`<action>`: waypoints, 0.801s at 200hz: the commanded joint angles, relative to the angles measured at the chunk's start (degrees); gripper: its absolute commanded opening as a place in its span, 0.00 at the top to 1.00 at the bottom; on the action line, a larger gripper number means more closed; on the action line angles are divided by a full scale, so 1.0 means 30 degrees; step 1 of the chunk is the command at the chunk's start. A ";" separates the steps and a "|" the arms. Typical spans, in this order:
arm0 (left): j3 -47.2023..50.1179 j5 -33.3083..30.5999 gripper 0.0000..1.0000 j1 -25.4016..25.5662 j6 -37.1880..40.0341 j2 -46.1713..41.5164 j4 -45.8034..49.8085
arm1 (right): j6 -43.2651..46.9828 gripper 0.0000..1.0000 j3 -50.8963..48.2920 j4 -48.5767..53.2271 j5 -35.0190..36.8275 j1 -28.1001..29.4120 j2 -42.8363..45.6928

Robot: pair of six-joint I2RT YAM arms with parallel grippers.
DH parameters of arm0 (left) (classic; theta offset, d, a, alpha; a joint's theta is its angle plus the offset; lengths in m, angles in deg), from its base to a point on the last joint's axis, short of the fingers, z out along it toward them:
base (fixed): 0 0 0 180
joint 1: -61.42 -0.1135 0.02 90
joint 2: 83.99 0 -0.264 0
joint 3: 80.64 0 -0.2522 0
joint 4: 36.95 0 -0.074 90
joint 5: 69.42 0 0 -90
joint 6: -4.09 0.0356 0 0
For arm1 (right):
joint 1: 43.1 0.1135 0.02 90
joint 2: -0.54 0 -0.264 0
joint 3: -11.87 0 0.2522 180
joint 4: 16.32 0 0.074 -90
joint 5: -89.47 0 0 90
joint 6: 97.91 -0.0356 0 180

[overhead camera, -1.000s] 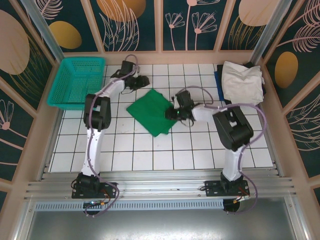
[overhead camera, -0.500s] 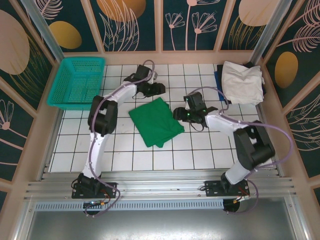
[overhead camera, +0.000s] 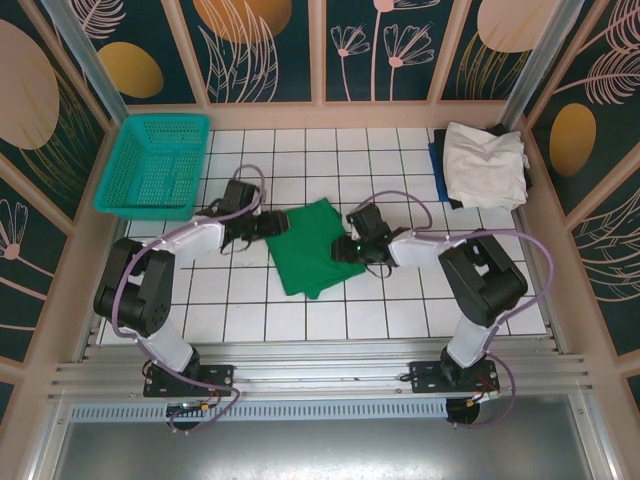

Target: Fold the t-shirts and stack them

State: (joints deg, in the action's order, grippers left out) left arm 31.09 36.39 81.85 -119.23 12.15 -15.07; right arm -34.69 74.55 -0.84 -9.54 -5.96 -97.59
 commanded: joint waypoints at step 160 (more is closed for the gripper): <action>-0.0297 -0.1214 0.42 -0.0041 0.0194 0.1599 -0.0041 | -0.3161 0.49 0.4211 0.1831 0.1511 0.0680 -0.3178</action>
State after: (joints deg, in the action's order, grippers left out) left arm 31.34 32.92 81.78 -119.60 16.06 -15.03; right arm -42.95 84.72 5.06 -6.09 -6.09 -104.21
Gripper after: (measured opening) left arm 0.587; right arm 0.508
